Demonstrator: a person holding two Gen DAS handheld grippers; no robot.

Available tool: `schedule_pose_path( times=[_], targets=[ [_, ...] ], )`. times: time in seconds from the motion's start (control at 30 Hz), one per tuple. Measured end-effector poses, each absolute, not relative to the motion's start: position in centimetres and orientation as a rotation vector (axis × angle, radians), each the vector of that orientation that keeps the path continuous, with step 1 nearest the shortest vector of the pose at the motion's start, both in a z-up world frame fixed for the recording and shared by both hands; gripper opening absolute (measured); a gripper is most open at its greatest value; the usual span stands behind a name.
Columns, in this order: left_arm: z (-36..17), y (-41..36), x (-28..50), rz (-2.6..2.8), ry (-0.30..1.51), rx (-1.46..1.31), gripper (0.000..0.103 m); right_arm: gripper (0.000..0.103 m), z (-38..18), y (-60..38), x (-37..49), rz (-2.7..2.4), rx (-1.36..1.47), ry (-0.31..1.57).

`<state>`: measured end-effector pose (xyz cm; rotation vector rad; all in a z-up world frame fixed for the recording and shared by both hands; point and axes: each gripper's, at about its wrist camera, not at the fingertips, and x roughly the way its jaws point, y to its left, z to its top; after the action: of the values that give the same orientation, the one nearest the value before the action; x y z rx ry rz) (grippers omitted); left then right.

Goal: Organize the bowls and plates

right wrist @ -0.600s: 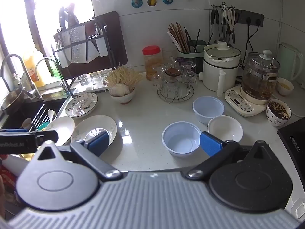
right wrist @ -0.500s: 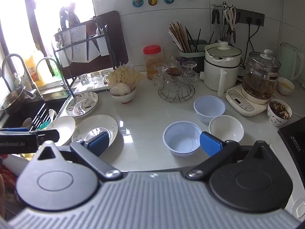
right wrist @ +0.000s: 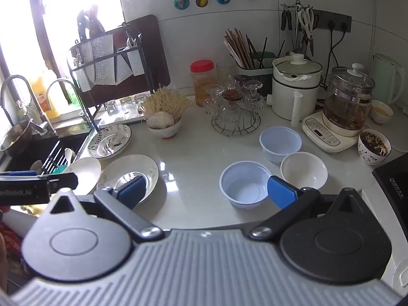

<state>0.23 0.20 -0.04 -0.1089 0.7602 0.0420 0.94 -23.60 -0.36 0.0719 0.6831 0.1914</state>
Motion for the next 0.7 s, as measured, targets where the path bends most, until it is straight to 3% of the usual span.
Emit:
schedule_pose_path(
  times=[0.7],
  targets=[
    [-0.17,0.22,0.48,0.013,0.767,-0.102,0.1,0.103,-0.37,-23.79,0.89,0.18,0.082,0.689]
  ],
)
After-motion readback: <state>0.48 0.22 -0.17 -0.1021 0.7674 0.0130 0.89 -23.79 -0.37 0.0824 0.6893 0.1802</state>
